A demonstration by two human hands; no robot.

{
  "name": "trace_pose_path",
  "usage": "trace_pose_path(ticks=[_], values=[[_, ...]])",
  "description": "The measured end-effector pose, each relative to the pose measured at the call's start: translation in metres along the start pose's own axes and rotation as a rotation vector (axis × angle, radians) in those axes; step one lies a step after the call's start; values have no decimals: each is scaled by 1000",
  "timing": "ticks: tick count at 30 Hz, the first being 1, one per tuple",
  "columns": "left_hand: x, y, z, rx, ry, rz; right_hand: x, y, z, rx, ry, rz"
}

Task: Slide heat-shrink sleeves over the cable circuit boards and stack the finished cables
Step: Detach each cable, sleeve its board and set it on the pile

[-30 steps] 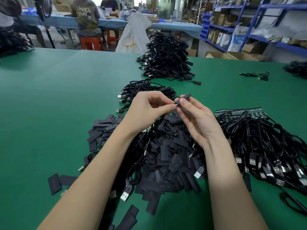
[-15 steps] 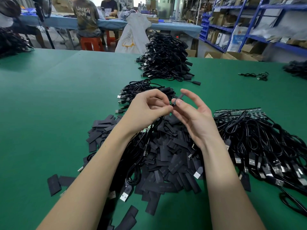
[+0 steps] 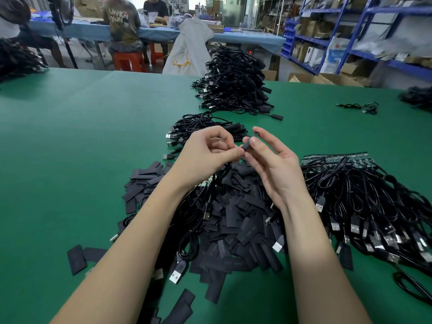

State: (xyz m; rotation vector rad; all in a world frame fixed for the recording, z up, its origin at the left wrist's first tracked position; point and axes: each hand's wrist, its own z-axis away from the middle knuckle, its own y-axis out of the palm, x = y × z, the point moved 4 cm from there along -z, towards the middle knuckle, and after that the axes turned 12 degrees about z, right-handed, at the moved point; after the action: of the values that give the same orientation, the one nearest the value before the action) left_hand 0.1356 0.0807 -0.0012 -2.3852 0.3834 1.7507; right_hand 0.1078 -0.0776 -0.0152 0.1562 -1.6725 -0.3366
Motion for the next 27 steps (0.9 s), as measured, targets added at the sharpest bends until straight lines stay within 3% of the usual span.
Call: trace_pose_path(ticks=[9, 14, 17, 22, 27], values=[[1, 2, 0, 27, -105, -72, 2, -7, -2, -44, 30, -29], [4, 3, 2, 163, -188, -195, 5, -13, -1, -83, 37, -40], [3, 8, 1, 160, -171, -195, 5, -14, -1, -89, 32, -27], [1, 16, -4, 61, -188, 44, 9, -19, -3, -76, 49, 10], [-5, 11, -38, -164, 0, -257, 5, -24, -2, -122, 124, 30]])
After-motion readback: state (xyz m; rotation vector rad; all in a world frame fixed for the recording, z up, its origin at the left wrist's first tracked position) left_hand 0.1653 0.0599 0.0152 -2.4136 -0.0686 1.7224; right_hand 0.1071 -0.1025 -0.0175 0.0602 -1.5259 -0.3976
